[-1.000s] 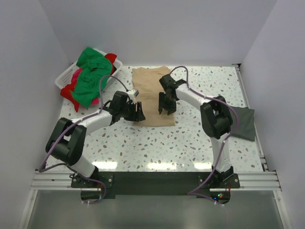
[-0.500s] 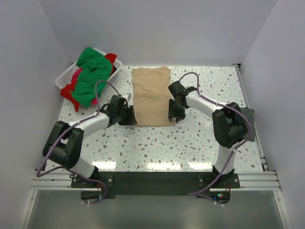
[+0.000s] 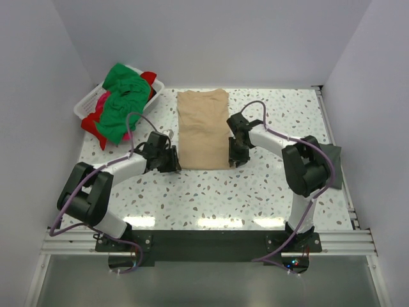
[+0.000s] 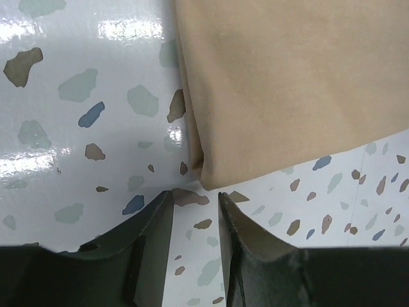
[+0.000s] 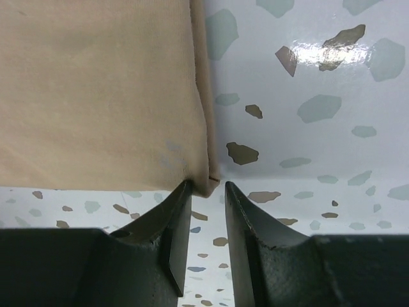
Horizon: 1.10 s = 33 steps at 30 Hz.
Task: Fold and stack the t-shirts
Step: Fold the tshirt
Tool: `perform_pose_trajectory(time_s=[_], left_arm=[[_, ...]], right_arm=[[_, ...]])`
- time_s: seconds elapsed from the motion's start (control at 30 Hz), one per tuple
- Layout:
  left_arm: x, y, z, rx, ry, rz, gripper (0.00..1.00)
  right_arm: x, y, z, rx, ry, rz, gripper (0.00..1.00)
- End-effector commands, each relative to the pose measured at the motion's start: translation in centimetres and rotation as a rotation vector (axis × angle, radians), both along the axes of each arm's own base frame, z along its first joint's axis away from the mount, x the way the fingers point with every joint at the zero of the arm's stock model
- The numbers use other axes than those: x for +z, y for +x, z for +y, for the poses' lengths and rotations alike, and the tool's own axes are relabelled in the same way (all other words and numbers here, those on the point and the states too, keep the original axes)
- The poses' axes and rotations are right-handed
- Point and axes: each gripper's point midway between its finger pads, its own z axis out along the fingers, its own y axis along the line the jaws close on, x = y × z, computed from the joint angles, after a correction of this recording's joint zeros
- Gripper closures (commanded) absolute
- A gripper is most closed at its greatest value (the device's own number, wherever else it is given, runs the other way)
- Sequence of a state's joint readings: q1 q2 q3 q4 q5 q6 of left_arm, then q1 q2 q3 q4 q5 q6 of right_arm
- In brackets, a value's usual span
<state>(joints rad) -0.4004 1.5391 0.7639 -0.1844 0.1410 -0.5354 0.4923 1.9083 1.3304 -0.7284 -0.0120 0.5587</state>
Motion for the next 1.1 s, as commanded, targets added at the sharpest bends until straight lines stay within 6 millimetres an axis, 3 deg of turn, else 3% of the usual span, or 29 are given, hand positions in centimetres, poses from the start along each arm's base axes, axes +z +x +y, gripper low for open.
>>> perform_pose_trajectory(time_s=[0.0, 0.17, 0.4, 0.67, 0.77, 1.07], left_arm=[[0.3, 0.5, 0.0, 0.032, -0.018, -0.026, 0.62], [0.1, 0.6, -0.3, 0.038, -0.042, -0.026, 0.63], [0.0, 0.6, -0.7, 0.046, -0.072, -0.032, 0.63], [-0.2, 0.8, -1.3, 0.047, -0.109, -0.039, 0.63], [1.2, 2.0, -1.6, 0.062, -0.145, -0.109, 0.63], [-0.1, 2.0, -1.1, 0.105, -0.106, -0.061, 0.63]], right_arm=[[-0.8, 0.2, -0.4, 0.012, -0.016, -0.008, 0.69], [-1.9, -0.4, -0.4, 0.024, -0.007, 0.022, 0.69], [-2.8, -0.8, -0.4, 0.046, -0.002, 0.048, 0.79], [-2.9, -1.3, -0.6, 0.059, -0.004, 0.055, 0.83], [-2.8, -1.3, -0.7, 0.066, -0.008, 0.057, 0.84], [-2.6, -1.5, -1.0, 0.087, -0.021, 0.056, 0.85]])
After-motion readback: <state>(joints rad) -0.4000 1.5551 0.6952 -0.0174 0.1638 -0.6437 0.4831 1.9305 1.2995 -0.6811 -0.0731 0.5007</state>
